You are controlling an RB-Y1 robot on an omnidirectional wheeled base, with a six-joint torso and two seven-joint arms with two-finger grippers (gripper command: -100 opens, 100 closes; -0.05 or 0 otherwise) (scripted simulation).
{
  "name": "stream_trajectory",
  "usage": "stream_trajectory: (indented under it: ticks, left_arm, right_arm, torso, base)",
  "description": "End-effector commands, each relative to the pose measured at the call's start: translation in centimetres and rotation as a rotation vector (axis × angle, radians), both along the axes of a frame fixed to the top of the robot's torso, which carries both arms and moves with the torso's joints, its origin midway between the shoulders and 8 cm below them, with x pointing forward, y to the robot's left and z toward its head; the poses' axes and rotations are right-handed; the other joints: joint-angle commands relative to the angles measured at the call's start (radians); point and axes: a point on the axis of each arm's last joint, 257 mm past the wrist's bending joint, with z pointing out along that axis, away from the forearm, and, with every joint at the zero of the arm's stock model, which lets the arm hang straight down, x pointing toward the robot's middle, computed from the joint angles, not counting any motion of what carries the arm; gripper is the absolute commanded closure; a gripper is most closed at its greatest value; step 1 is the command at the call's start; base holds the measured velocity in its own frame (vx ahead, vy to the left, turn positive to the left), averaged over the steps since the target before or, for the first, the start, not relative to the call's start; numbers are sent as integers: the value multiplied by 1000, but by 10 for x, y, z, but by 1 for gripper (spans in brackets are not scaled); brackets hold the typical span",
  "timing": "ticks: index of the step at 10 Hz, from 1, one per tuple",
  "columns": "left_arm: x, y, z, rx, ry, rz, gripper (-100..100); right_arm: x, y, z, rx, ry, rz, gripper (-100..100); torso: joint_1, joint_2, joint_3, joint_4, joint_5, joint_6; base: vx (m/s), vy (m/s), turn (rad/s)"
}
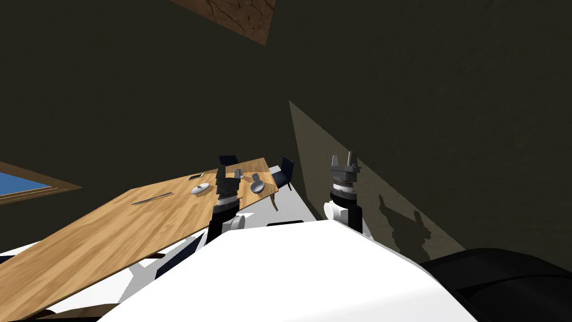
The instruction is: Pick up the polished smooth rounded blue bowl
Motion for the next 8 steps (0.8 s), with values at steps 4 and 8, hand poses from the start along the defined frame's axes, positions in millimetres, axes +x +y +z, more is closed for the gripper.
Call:
stream_trajectory:
  ticks: [4, 8]
  left_arm:
    - [16, -4, -17, 79, 90, -37, -100]
    - [32, -1, -36, 119, 186, -44, -100]
  right_arm:
    - [0, 0, 0, 0, 0, 0, 0]
    - [0, 0, 0, 0, 0, 0, 0]
  torso:
    - [1, 0, 0, 0, 0, 0]
    - [1, -1, -1, 0, 0, 0]
  base:
    - [4, 2, -7]
    - [10, 6, -12]
